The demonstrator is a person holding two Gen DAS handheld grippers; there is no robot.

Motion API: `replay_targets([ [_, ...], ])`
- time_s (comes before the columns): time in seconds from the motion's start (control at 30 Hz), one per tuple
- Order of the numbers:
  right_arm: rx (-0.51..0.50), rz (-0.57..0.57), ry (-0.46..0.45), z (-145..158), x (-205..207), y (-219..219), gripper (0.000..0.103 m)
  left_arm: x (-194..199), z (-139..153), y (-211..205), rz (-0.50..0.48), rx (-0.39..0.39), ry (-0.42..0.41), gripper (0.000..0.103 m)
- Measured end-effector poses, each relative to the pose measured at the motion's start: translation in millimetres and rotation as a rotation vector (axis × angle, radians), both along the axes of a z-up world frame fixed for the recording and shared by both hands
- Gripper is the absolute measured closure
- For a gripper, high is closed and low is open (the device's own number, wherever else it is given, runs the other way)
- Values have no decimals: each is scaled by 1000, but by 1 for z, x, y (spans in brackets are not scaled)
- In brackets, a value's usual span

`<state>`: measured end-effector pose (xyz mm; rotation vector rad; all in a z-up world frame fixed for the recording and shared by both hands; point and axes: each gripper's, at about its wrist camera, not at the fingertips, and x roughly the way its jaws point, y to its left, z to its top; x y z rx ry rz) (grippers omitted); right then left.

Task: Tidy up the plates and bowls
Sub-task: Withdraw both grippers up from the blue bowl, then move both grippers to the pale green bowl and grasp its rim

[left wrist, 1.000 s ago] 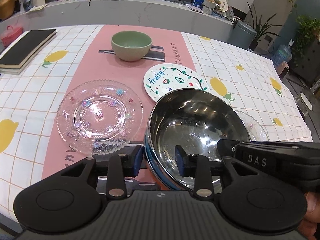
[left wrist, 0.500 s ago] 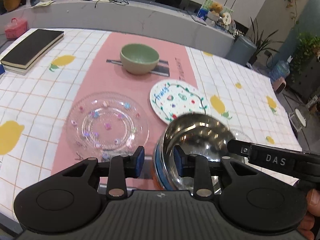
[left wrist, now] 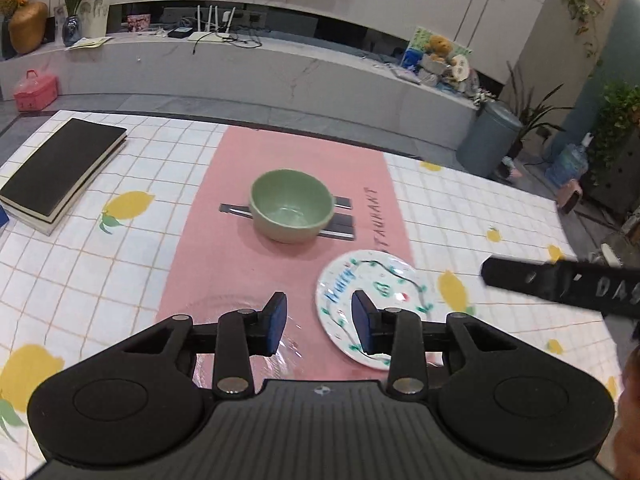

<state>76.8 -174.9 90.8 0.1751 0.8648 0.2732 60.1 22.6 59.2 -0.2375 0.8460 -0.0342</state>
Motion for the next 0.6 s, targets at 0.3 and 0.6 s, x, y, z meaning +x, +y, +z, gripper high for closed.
replay_targets([
  [0.3,-43,49,54,-21,63,35,55,56,-15,20,61,-15,22,62],
  [0.6,-7,45,124,-56,122,55,53,97,-37,42,130,-32,54,62],
])
